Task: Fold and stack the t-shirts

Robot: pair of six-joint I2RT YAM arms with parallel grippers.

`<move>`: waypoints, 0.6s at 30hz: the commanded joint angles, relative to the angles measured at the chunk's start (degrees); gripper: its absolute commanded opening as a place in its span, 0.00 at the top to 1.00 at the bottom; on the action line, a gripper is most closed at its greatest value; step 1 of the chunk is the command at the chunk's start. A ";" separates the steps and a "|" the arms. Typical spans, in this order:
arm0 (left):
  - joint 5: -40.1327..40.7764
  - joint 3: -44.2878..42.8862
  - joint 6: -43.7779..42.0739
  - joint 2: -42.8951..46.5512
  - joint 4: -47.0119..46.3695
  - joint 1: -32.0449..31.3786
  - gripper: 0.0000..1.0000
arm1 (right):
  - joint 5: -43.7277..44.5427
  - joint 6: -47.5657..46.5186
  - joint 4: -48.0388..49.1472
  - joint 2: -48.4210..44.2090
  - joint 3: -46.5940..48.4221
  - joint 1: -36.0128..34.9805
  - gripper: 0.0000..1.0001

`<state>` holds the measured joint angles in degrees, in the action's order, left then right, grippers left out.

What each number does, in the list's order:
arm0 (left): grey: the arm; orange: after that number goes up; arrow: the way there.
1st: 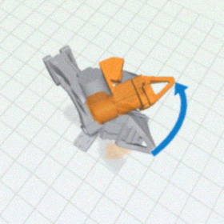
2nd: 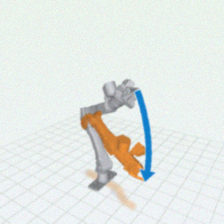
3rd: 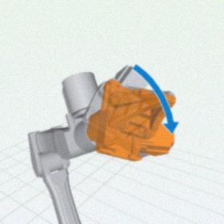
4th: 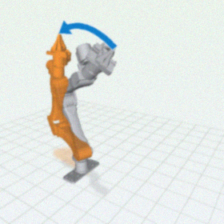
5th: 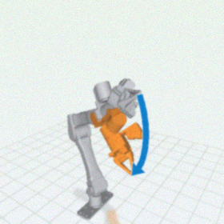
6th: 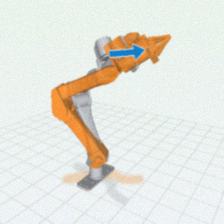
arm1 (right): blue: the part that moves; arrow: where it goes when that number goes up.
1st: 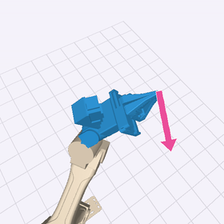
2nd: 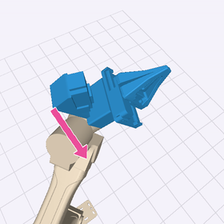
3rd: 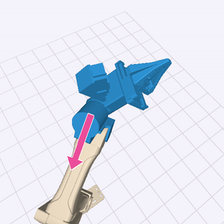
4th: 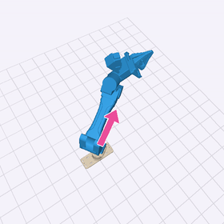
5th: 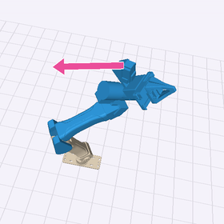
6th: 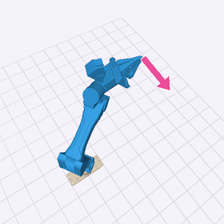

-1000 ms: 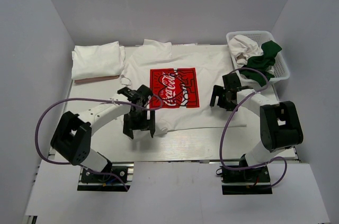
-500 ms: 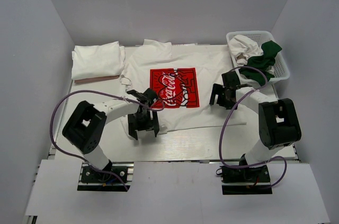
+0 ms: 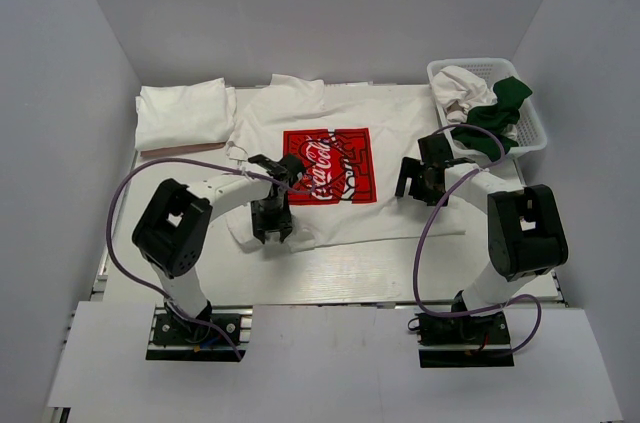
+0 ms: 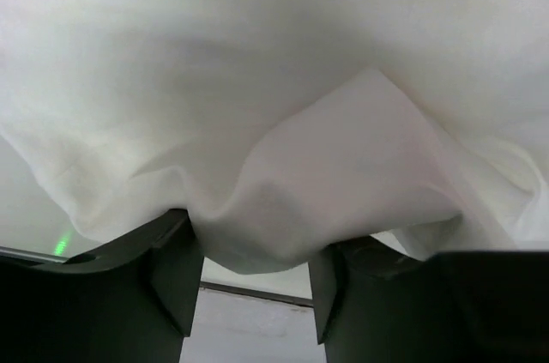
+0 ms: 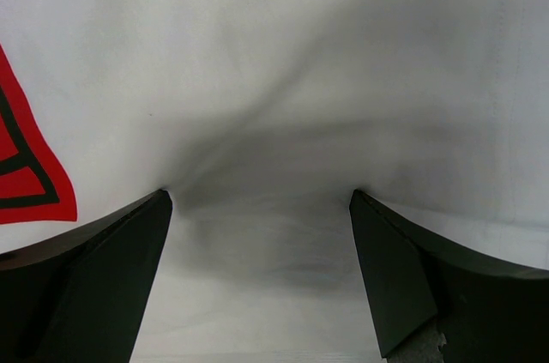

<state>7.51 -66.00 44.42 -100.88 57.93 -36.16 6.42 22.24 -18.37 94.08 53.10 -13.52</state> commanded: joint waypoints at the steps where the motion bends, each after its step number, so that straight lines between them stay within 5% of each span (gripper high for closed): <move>1: -0.04 -1.59 -0.13 4.02 2.53 0.39 0.46 | 0.79 -0.18 -1.23 1.28 0.86 0.33 0.10; 13: -6.52 -1.42 -1.53 9.20 12.56 0.39 0.81 | 1.41 0.08 -2.19 2.42 1.13 0.25 0.10; 18: -16.00 7.71 -4.34 15.78 14.48 0.39 0.82 | 1.67 0.26 -3.43 3.39 1.92 0.33 0.10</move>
<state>-0.84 -61.98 42.28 -89.97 68.64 -36.07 7.11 22.28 -19.59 95.37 54.59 -13.52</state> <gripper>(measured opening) 0.188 0.905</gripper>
